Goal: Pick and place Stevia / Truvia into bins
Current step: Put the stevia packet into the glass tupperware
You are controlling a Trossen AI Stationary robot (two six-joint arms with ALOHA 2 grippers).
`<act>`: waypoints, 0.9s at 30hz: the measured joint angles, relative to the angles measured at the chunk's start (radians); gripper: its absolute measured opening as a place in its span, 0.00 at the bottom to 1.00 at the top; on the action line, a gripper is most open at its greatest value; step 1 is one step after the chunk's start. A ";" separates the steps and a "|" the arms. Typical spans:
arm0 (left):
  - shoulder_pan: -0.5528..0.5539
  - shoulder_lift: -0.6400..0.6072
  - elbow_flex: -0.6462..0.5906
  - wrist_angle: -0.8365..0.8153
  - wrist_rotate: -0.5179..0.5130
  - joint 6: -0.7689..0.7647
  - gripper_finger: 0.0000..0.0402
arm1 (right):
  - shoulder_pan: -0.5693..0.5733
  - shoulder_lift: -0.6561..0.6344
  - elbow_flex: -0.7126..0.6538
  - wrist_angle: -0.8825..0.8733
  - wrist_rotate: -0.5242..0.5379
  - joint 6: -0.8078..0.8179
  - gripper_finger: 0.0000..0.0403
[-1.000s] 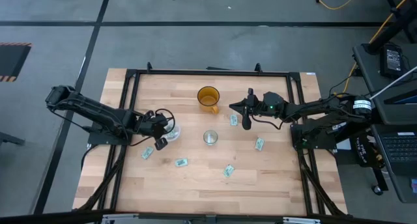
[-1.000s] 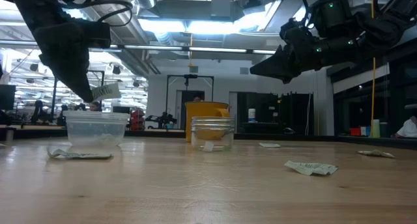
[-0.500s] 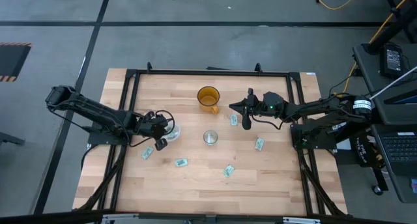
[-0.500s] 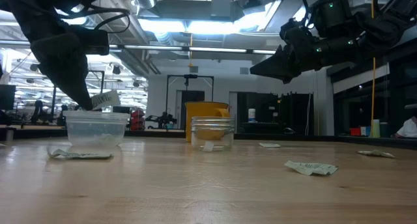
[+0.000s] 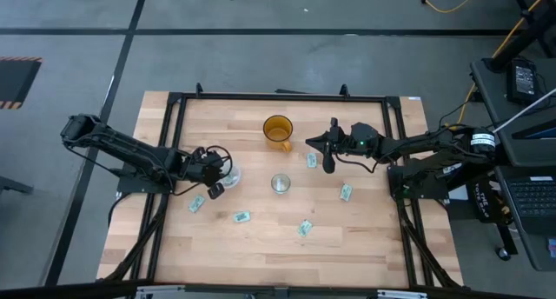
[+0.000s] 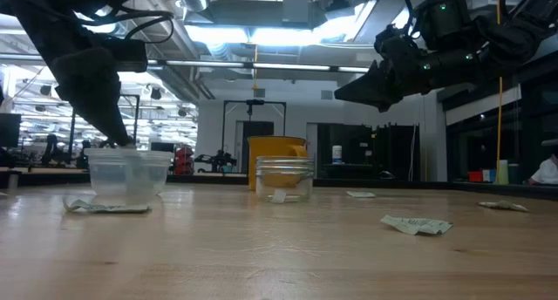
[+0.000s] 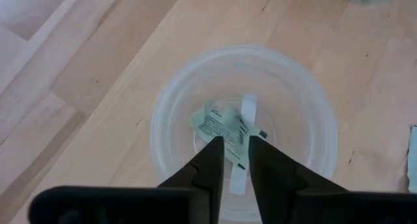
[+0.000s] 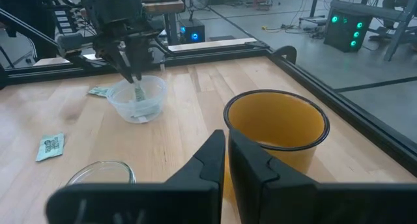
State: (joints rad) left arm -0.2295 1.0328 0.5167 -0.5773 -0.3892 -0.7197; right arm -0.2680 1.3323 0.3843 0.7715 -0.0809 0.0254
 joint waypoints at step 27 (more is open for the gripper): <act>0.021 -0.129 0.000 0.150 -0.095 0.500 0.01 | 0.033 0.000 -0.001 -0.132 -0.002 0.019 0.06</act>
State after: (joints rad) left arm -0.2083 0.9042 0.5168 -0.4276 -0.4842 -0.2192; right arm -0.2351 1.3323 0.3832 0.6400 -0.0829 0.0447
